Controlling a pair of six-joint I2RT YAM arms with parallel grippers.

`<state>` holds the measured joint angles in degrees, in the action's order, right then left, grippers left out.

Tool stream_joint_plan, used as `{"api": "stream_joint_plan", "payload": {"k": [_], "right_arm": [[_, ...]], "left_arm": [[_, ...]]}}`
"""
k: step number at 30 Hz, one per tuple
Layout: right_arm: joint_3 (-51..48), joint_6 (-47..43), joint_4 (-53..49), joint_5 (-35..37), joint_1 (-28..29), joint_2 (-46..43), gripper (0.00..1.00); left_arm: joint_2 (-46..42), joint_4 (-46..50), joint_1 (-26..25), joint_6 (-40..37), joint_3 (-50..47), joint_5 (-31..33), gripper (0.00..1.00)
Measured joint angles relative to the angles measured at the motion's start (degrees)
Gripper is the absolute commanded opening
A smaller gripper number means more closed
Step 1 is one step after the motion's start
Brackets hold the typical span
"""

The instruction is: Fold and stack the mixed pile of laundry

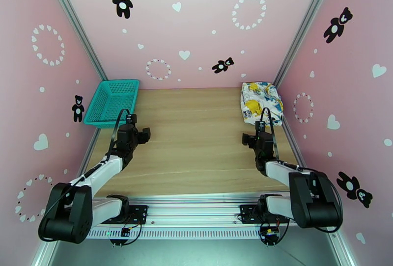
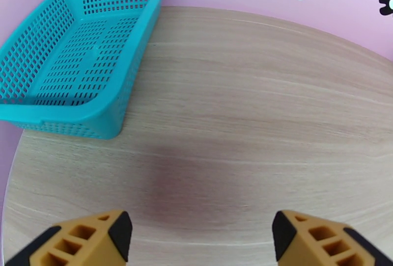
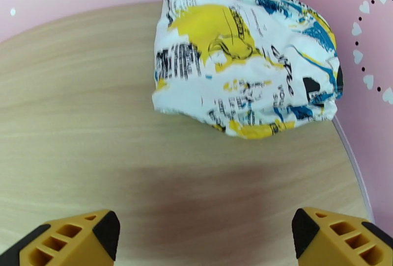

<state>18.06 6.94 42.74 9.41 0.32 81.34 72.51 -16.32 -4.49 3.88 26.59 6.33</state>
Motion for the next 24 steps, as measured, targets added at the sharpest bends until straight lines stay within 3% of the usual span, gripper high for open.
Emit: {"api": "stream_joint_plan", "payload": {"k": [3,8,11,13,24], "right_arm": [[0.7,-0.1,2.2,-2.8,-0.1,5.7,0.99],[2.9,-0.5,3.0,-4.6,0.4,6.1,0.99],[3.4,-0.7,3.6,-4.7,0.5,6.1,0.99],[3.4,-1.2,3.5,-4.7,0.8,6.1,0.99],[6.1,-3.1,1.8,-8.8,0.7,6.4,0.99]], "left_arm": [[4.9,-6.3,2.4,-1.9,-1.4,-2.7,0.83],[12.5,-24.0,5.0,-3.1,-4.0,-5.9,0.87],[15.1,-28.5,8.2,-2.5,-6.1,-7.0,0.91],[15.3,-29.8,8.5,-2.1,-6.2,-7.3,0.98],[15.3,-32.6,7.3,-2.2,-6.1,-7.4,0.99]]}}
